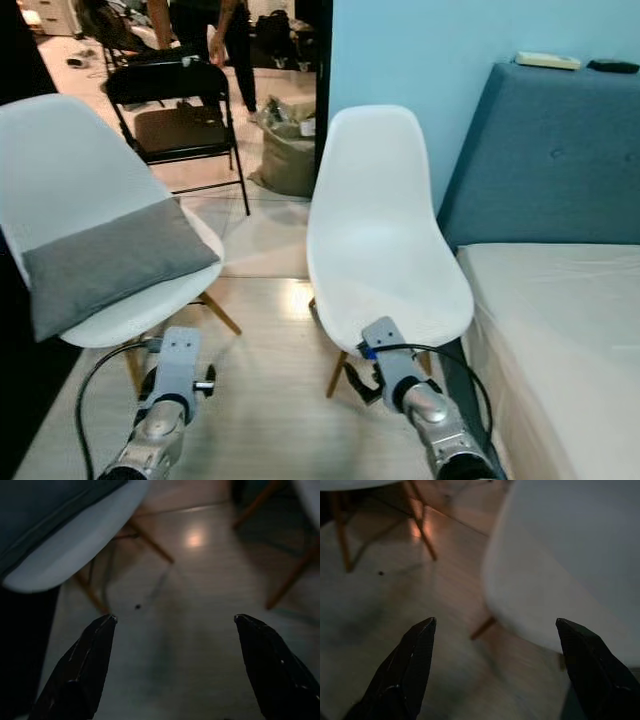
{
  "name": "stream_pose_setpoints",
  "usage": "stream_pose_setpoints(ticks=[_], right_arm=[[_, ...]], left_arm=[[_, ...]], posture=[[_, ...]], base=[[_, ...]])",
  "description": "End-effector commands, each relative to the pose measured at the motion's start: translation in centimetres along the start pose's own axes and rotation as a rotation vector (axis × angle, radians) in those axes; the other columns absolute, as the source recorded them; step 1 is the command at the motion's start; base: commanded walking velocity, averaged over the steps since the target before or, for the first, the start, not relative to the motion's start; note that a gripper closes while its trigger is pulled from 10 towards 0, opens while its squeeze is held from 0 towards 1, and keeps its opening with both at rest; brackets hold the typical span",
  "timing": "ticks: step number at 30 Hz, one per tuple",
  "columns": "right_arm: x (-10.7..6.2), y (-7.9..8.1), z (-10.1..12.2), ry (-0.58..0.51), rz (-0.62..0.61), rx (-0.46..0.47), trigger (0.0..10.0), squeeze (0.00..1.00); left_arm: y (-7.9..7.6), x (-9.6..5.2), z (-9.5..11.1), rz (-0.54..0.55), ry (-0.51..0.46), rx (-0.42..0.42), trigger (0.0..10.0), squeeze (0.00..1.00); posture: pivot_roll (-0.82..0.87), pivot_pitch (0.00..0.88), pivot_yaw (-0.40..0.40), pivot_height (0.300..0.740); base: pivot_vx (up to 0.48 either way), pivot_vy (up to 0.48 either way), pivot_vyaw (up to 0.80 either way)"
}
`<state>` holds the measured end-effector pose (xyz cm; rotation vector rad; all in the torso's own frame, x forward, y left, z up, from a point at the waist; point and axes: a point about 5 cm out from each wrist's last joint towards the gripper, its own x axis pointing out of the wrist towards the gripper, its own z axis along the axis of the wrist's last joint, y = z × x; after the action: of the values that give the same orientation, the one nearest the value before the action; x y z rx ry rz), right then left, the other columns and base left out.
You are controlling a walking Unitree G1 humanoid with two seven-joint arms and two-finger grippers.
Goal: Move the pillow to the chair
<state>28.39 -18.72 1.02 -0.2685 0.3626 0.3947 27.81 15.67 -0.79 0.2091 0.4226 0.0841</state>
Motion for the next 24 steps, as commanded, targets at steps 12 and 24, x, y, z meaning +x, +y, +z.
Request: stream_pose_setpoints(ticks=[12, 24], right_arm=[[-1.8, -1.8, -2.2, 0.05, -0.066, 0.05, 10.0, 0.0], [-1.6, -0.8, -2.1, 0.037, -0.013, 0.041, 10.0, 0.0]], left_arm=[[0.0, -0.5, -0.8, 0.015, 0.005, -0.066, 10.0, 0.0], [0.5, -0.8, -1.7, 0.039, 0.032, -0.062, 10.0, 0.0]], posture=[[0.0, 0.055, -0.058, 0.74], [0.01, 0.068, -0.088, 0.74]], base=[[0.0, 0.0, 0.0], [0.0, 0.0, 0.0]])
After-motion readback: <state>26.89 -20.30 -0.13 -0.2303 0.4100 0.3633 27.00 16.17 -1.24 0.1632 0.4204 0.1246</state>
